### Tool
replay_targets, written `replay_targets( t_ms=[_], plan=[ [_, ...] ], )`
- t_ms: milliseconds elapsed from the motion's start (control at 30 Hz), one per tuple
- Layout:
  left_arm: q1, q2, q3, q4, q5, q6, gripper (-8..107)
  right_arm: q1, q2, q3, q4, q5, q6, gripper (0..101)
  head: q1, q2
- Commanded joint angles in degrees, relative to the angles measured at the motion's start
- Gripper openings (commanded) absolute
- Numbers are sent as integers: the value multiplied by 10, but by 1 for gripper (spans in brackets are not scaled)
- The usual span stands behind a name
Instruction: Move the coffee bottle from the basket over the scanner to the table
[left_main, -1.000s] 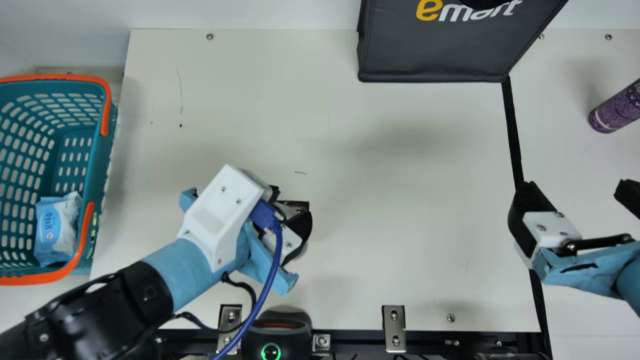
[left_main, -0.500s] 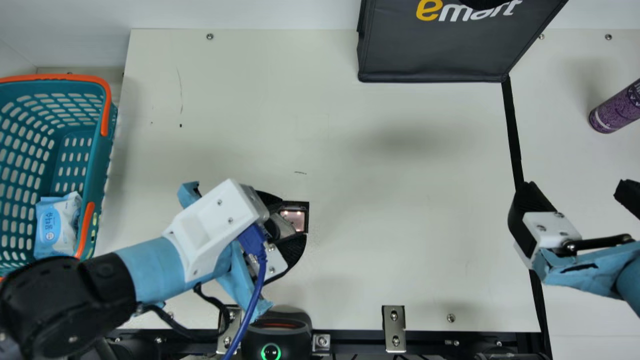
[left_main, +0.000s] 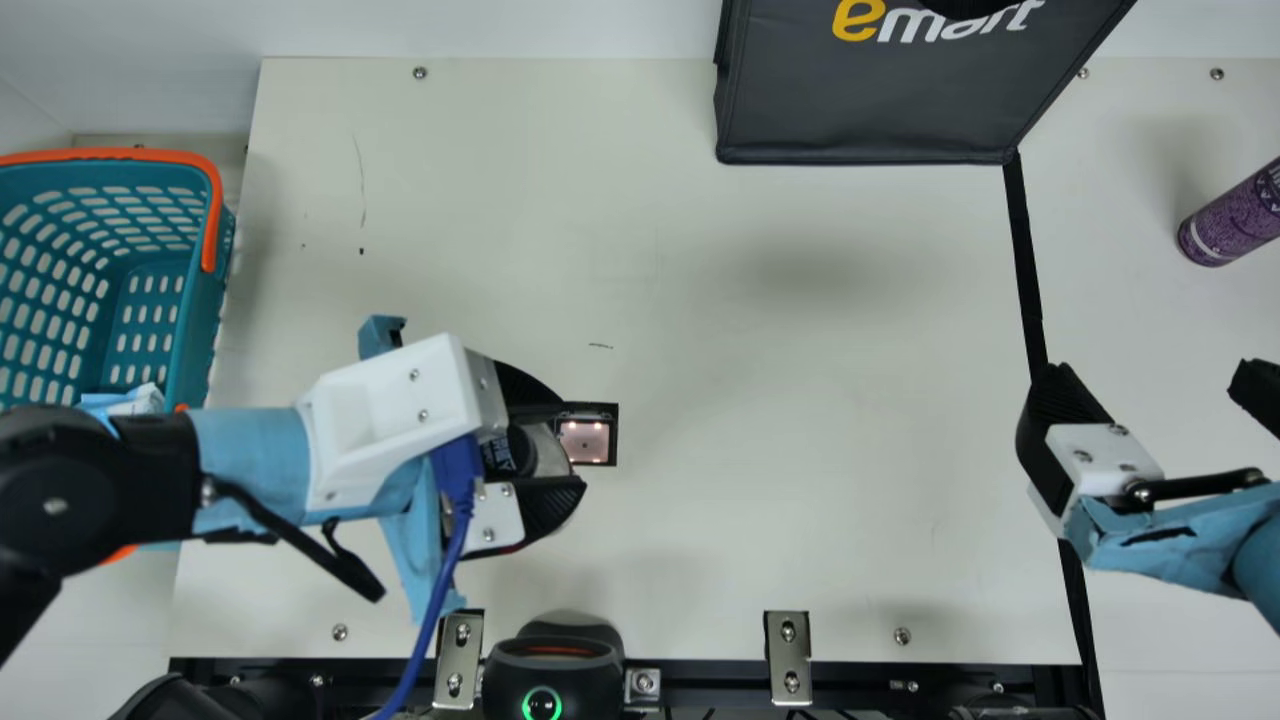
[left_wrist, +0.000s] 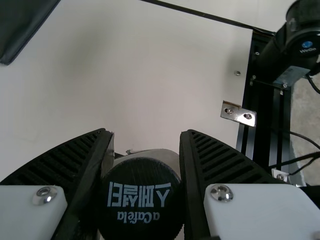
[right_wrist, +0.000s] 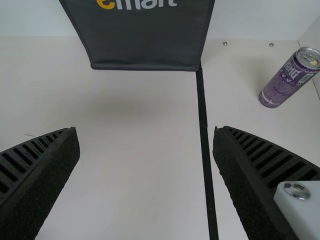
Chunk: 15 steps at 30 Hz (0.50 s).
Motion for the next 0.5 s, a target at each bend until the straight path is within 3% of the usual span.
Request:
replay_targets(
  t_ms=[0,133,467],
  plan=[
    [38,5,-3,-27,46,106,-8,0,0,0,0,0,0,95,-17,1],
    [69,13,-7,-46,88,158,-8,0,0,0,0,0,0,95,-17,1],
    [63,18,6,-66,89,209,-8,0,0,0,0,0,0,95,-17,1]
  ],
)
